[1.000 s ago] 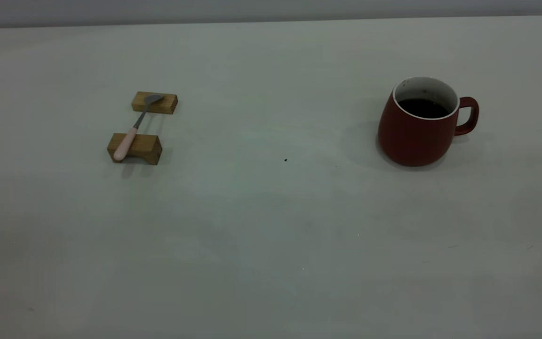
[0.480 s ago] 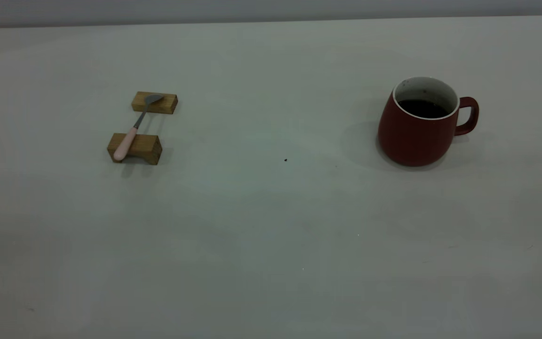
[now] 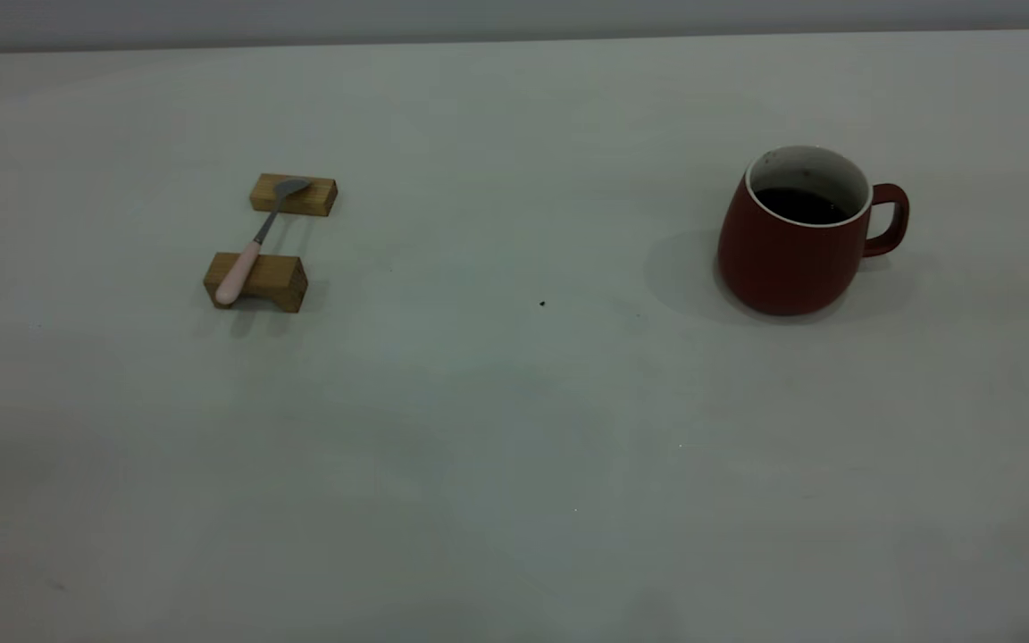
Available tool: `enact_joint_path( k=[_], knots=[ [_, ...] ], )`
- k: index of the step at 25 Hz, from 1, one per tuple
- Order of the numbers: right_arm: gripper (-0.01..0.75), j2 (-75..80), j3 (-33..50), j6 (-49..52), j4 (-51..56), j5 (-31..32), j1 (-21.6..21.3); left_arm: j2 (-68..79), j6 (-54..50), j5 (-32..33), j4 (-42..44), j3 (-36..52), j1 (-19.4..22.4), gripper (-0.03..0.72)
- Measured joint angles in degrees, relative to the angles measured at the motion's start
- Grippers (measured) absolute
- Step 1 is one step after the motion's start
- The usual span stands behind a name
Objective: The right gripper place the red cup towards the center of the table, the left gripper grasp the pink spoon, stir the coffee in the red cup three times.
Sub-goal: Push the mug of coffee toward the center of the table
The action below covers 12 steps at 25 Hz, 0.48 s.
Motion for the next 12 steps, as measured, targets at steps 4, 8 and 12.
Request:
enact_joint_path(
  k=[4, 8, 12],
  knots=[
    [0.589, 13.2, -2.0, -6.7, -1.6, -7.4, 0.0, 0.0, 0.0, 0.0, 0.0, 0.0, 0.0, 0.515],
    [0.589, 25.6, -2.6, -14.7, -1.0, -15.8, 0.0, 0.0, 0.0, 0.0, 0.0, 0.0, 0.0, 0.515],
    [0.589, 38.8, -5.8, -24.3, 2.1, -20.5, 0.5, 0.0, 0.0, 0.0, 0.0, 0.0, 0.0, 0.515]
  ],
)
